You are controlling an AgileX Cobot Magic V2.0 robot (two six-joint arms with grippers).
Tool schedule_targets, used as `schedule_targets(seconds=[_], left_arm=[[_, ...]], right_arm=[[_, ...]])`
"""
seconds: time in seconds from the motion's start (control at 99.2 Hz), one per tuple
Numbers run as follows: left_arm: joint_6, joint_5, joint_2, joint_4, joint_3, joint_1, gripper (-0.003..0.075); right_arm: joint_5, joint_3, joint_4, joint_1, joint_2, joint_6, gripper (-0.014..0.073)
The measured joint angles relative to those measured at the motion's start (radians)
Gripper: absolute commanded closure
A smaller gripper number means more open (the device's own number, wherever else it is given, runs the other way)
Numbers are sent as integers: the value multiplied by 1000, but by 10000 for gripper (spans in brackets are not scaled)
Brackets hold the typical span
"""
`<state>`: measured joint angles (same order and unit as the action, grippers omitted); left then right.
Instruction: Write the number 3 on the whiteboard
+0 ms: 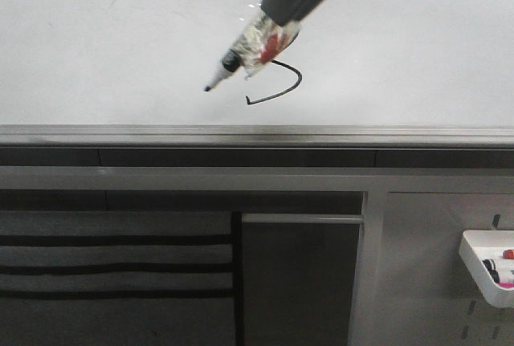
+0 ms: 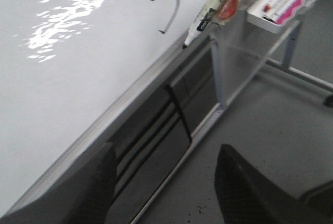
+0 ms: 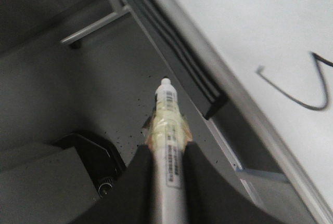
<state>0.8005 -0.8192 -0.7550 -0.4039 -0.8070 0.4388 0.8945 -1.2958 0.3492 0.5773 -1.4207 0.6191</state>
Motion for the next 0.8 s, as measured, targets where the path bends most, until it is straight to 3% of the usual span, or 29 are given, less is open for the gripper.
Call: schedule_targets(seconds=[0.232,0.454,0.645,0.797], left_arm=[[151,-84,-200,-97,-91,113,331],[197,-57,-360,-107,-177,236,331],[204,-24,-447,-109,-204,258,335],[206,-22,-460,-109,-204,260,445]], right_arm=[[58,0,9,153,118,192,578],[62,0,9,166,128,245,578],[64,0,7,166,128,249,578],[64,0,7,166,128,251,578]])
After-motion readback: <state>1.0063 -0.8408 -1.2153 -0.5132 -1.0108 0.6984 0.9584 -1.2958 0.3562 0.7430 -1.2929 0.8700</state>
